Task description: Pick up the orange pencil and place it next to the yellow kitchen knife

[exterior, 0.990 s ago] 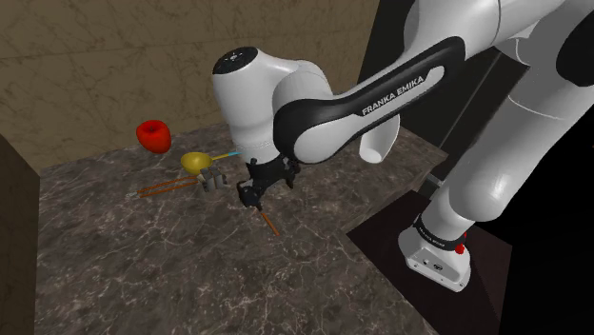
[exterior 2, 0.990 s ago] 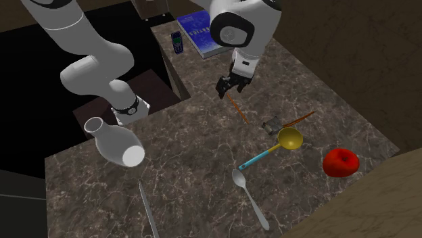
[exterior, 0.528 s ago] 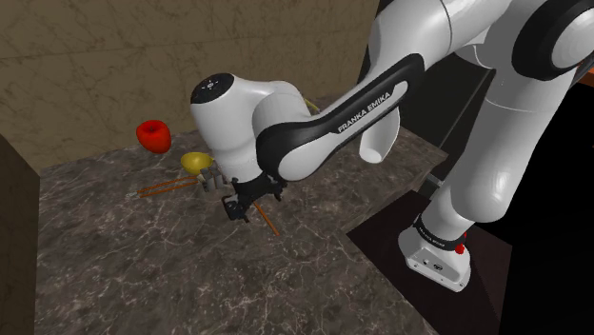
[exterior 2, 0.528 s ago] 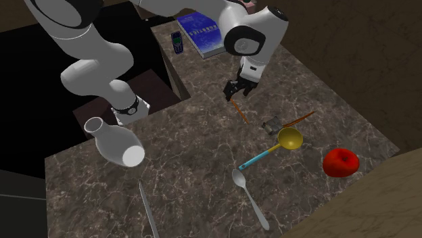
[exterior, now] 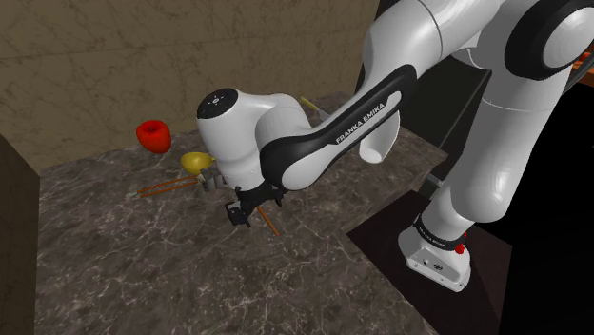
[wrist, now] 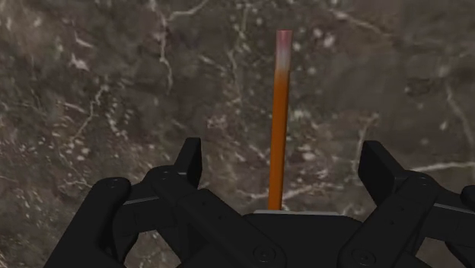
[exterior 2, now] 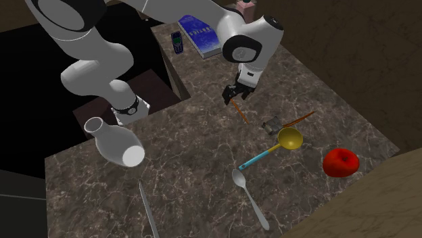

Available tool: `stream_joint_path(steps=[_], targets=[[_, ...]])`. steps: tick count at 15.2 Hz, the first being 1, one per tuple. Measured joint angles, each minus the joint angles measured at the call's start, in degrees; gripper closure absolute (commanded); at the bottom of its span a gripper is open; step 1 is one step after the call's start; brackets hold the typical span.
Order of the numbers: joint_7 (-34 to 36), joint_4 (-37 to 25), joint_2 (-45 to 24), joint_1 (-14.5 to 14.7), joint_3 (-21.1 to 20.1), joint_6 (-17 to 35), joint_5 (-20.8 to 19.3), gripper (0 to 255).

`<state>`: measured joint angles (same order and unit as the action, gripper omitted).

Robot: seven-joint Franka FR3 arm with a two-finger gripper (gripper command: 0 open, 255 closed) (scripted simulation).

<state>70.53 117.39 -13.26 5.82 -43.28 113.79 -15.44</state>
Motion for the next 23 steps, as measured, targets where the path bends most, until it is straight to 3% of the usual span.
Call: stream_joint_path(steps=[2,3,14,23], targets=[[0.0,0.0,0.0,0.0,0.0,0.0,0.0,0],[0.0,0.0,0.0,0.0,0.0,0.0,0.0,255],[-0.1,-0.1,0.2,-0.1,-0.1,-0.2,0.2,255],[-2.8,-3.1,4.0,-1.0,-0.9,-5.7,3.4,255]])
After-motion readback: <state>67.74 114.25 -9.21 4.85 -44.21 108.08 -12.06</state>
